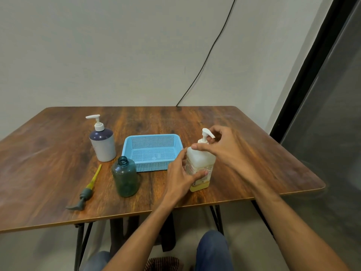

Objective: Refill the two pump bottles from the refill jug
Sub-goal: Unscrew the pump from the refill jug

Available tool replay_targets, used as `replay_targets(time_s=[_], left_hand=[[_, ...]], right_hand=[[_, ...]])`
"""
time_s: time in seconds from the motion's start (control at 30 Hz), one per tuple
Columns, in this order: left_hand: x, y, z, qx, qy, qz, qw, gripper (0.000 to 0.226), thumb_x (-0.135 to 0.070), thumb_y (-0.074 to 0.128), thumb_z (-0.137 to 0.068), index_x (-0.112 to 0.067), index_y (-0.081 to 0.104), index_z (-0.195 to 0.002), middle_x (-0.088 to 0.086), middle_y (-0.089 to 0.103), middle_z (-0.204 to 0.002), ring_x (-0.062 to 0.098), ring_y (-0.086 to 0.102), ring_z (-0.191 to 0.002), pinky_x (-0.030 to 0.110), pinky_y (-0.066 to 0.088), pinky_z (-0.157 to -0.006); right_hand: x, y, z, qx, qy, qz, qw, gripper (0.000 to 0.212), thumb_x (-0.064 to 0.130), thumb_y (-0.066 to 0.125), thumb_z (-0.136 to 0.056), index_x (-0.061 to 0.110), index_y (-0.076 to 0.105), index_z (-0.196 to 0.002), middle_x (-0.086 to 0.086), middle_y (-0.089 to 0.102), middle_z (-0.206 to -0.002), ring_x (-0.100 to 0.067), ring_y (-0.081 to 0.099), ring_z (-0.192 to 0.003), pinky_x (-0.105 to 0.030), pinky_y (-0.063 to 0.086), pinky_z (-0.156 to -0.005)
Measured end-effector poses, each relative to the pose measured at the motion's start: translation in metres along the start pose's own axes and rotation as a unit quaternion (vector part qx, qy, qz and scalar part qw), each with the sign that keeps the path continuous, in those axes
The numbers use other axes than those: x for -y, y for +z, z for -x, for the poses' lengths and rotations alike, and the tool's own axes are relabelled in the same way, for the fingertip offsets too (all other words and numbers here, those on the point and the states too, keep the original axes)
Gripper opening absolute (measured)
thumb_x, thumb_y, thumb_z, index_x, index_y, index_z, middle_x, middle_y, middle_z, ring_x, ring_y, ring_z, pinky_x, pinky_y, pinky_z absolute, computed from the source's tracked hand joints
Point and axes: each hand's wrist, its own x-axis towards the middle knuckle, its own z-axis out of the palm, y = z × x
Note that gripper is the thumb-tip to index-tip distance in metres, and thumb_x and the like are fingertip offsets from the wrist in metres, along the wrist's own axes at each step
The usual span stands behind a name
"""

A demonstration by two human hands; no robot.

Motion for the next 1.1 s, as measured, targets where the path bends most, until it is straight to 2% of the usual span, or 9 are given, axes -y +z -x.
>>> replay_targets(time_s=[0.07, 0.13, 0.3, 0.5, 0.6, 0.73, 0.87, 0.97, 1.1], left_hand=[[0.0, 0.0, 0.0, 0.002, -0.001, 0.004, 1.0, 0.074, -0.036, 0.09, -0.068, -0.044, 0.044, -0.125, -0.03, 0.056, -0.104, -0.014, 0.057, -0.099, 0.008, 0.05, -0.076], [0.0, -0.001, 0.0, 0.004, -0.001, 0.004, 1.0, 0.076, -0.036, 0.09, -0.068, -0.044, 0.043, -0.127, -0.031, 0.055, -0.105, -0.012, 0.057, -0.1, 0.009, 0.051, -0.076], [0.001, 0.001, 0.0, 0.004, -0.005, 0.0, 1.0, 0.078, -0.037, 0.09, -0.068, -0.04, 0.044, -0.132, -0.034, 0.051, -0.105, -0.009, 0.055, -0.1, 0.01, 0.05, -0.074], [0.001, 0.001, 0.001, -0.001, -0.006, 0.005, 1.0, 0.075, -0.033, 0.09, -0.068, -0.046, 0.042, -0.124, -0.032, 0.054, -0.104, -0.018, 0.055, -0.099, 0.005, 0.048, -0.075], [0.0, 0.001, 0.0, 0.0, -0.006, -0.003, 1.0, 0.076, -0.036, 0.09, -0.068, -0.046, 0.041, -0.126, -0.033, 0.053, -0.104, -0.015, 0.054, -0.099, 0.004, 0.048, -0.075], [0.002, 0.002, -0.001, -0.001, -0.006, -0.006, 1.0, 0.077, -0.038, 0.089, -0.068, -0.046, 0.04, -0.126, -0.035, 0.051, -0.105, -0.022, 0.05, -0.102, 0.005, 0.048, -0.076], [0.003, 0.002, -0.001, -0.006, -0.009, -0.005, 1.0, 0.076, -0.039, 0.089, -0.068, -0.049, 0.04, -0.124, -0.035, 0.052, -0.105, -0.014, 0.055, -0.101, 0.008, 0.049, -0.077], [0.003, 0.001, 0.0, -0.003, -0.007, 0.001, 1.0, 0.075, -0.036, 0.09, -0.068, -0.051, 0.04, -0.122, -0.034, 0.053, -0.104, -0.019, 0.054, -0.101, 0.005, 0.048, -0.076], [0.003, 0.001, 0.0, 0.0, -0.005, 0.001, 1.0, 0.077, -0.035, 0.09, -0.068, -0.044, 0.042, -0.127, -0.033, 0.053, -0.105, -0.022, 0.05, -0.102, 0.004, 0.047, -0.077]], right_hand=[[-0.002, 0.01, 0.002, -0.056, -0.013, 0.034, 0.998, 0.033, 0.031, 0.089, -0.072, 0.009, 0.069, -0.085, -0.001, 0.064, -0.075, -0.008, 0.055, -0.063, -0.024, 0.048, -0.057], [-0.001, 0.007, 0.001, -0.033, -0.02, 0.018, 0.999, 0.022, 0.021, 0.086, -0.076, 0.008, 0.071, -0.084, 0.004, 0.063, -0.071, -0.003, 0.056, -0.059, -0.016, 0.045, -0.055], [-0.005, -0.023, -0.004, 0.1, 0.019, -0.14, 0.985, 0.029, -0.002, 0.081, -0.076, 0.004, 0.075, -0.103, -0.008, 0.075, -0.1, -0.018, 0.07, -0.094, -0.033, 0.059, -0.086], [-0.003, 0.01, 0.005, -0.03, 0.048, -0.06, 0.997, 0.042, 0.022, 0.089, -0.072, 0.012, 0.064, -0.105, 0.009, 0.063, -0.09, -0.003, 0.061, -0.076, -0.005, 0.048, -0.057], [-0.005, 0.004, 0.002, 0.014, 0.042, -0.107, 0.993, 0.031, 0.003, 0.084, -0.075, 0.006, 0.069, -0.102, -0.002, 0.072, -0.097, -0.017, 0.07, -0.087, -0.016, 0.057, -0.071], [-0.006, -0.016, 0.0, 0.086, 0.037, -0.195, 0.976, 0.049, -0.007, 0.08, -0.074, 0.011, 0.067, -0.118, -0.009, 0.076, -0.105, -0.022, 0.071, -0.101, -0.031, 0.059, -0.085], [-0.005, 0.0, 0.001, 0.013, 0.039, -0.109, 0.993, 0.049, 0.017, 0.092, -0.067, 0.01, 0.068, -0.108, -0.001, 0.07, -0.098, -0.012, 0.066, -0.087, -0.015, 0.056, -0.07], [-0.004, 0.011, 0.003, -0.032, 0.047, -0.1, 0.993, 0.036, 0.017, 0.09, -0.07, 0.007, 0.068, -0.096, 0.0, 0.066, -0.088, -0.008, 0.059, -0.074, -0.01, 0.049, -0.057], [-0.007, -0.004, 0.001, 0.042, 0.043, -0.147, 0.987, 0.03, -0.002, 0.081, -0.075, 0.003, 0.073, -0.104, -0.007, 0.075, -0.1, -0.019, 0.07, -0.093, -0.024, 0.058, -0.079]])
